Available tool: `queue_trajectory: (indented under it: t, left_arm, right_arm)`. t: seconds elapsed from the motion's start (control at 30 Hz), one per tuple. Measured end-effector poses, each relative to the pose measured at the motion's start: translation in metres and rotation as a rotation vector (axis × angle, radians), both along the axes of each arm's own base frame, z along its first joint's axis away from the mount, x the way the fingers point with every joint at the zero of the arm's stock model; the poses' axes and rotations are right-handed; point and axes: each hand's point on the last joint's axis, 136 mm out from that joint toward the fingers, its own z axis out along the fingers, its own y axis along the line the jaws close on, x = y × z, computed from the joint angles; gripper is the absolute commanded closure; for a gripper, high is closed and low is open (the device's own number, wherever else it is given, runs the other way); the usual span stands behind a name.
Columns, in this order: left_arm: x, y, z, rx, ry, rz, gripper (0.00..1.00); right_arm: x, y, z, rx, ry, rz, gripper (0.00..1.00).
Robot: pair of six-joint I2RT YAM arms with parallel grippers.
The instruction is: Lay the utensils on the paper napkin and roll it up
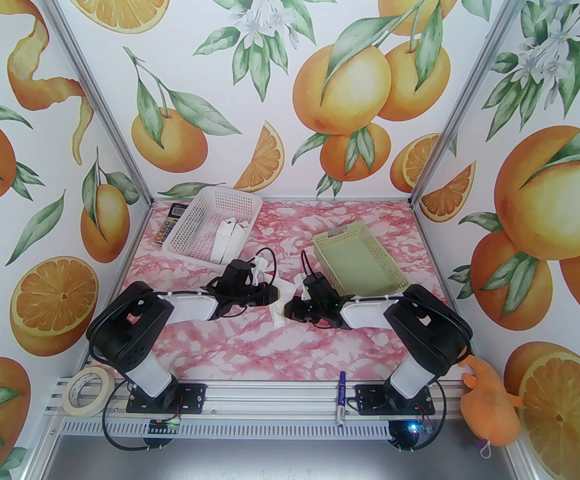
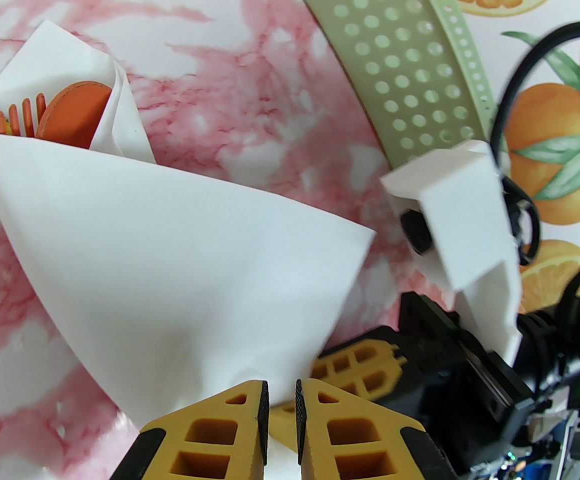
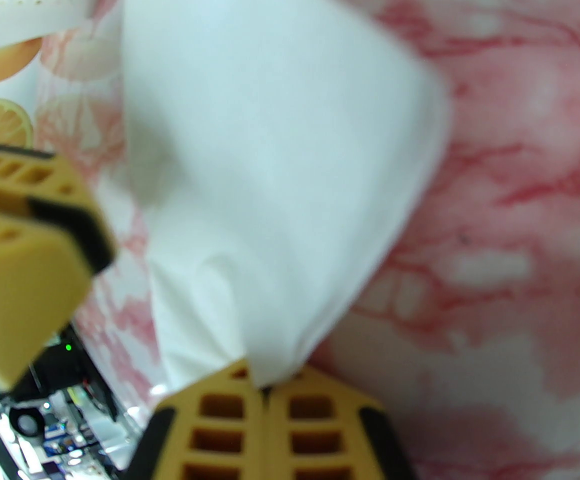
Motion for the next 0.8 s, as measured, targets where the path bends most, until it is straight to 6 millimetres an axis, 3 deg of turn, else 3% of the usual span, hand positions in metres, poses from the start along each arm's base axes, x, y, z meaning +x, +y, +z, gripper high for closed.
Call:
queue_trajectory:
  t: [0.27, 0.8]
  left_arm:
    - [0.012, -0.005, -0.013, 0.0, 0.0, 0.003, 0.82]
    - [0.029, -0.005, -0.002, -0.017, -0.049, 0.007, 0.83]
  right_arm:
    - [0.0, 0.0, 0.0, -0.011, -0.007, 0.007, 1.0]
    - [0.0, 0.0, 0.0, -0.032, -0.012, 0.02, 1.0]
